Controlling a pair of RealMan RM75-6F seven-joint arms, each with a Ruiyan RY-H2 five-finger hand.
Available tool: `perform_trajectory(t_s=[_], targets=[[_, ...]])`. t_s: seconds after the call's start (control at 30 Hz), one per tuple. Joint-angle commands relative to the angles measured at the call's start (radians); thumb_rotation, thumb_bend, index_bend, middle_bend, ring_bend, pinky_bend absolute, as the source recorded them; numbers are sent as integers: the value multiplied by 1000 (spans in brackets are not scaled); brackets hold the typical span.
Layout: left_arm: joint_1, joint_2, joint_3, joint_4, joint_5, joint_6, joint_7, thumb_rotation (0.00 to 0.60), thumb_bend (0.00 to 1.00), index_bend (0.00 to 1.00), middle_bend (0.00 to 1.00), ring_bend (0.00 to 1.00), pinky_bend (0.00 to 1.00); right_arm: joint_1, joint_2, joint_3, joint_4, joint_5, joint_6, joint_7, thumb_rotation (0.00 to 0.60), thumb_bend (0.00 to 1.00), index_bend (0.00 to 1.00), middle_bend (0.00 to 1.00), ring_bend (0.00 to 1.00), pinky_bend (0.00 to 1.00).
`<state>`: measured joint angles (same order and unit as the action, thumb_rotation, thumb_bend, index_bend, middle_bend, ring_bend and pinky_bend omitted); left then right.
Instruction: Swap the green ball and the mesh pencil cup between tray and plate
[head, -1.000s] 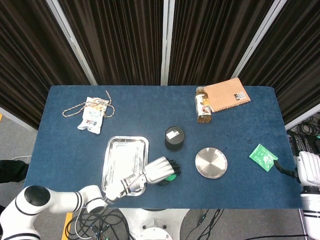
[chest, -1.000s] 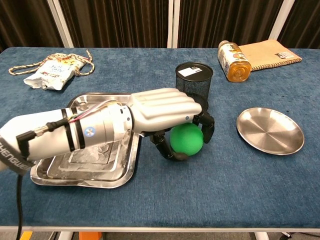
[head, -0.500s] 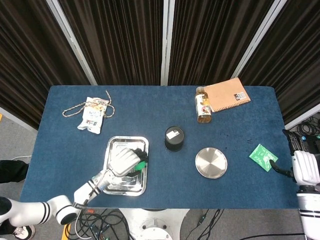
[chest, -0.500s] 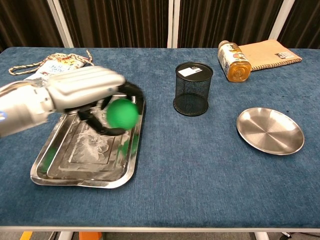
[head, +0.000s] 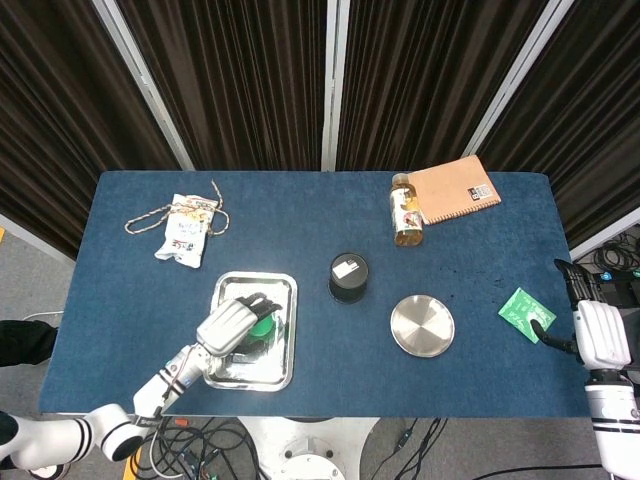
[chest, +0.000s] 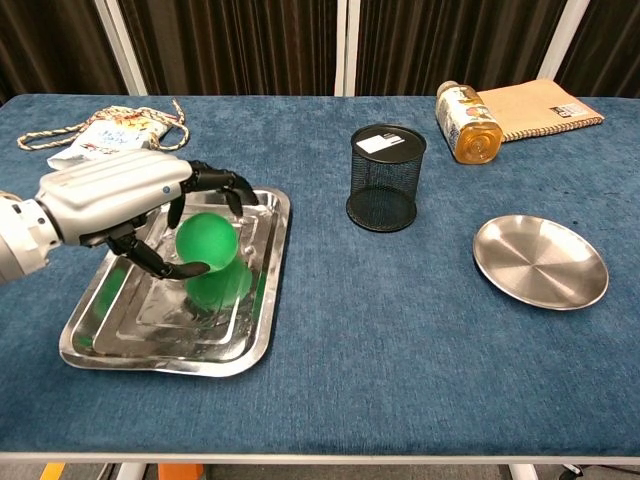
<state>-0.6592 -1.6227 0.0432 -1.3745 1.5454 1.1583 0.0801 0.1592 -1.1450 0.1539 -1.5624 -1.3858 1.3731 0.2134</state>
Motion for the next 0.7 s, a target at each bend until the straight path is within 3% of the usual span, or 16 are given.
perform_trajectory(t_s=[0.03, 0.13, 0.37, 0.57, 0.7], targets=[[2, -2, -5, 0, 1, -5, 4, 600, 192, 185, 222, 157, 469, 2, 1, -1, -1, -2, -3, 0, 600, 176, 0, 77, 0, 175], [11, 10, -10, -12, 1, 3, 14, 600, 191, 185, 217, 154, 466, 9, 4, -5, -7, -10, -12, -6, 600, 176, 0, 77, 0, 175], [134, 111, -34, -117, -51, 170, 146, 600, 189, 185, 191, 136, 453, 66, 24, -1, -74, -52, -55, -112, 600, 175, 0, 67, 0, 130], [266, 185, -28, -160, -116, 295, 165, 600, 179, 184, 185, 125, 386, 171, 11, 8, -154, -41, -187, -292, 600, 150, 0, 37, 0, 65], [319, 203, -33, -145, -140, 331, 135, 600, 153, 178, 181, 125, 365, 279, -37, 36, -172, 31, -332, -381, 600, 127, 0, 8, 0, 17]])
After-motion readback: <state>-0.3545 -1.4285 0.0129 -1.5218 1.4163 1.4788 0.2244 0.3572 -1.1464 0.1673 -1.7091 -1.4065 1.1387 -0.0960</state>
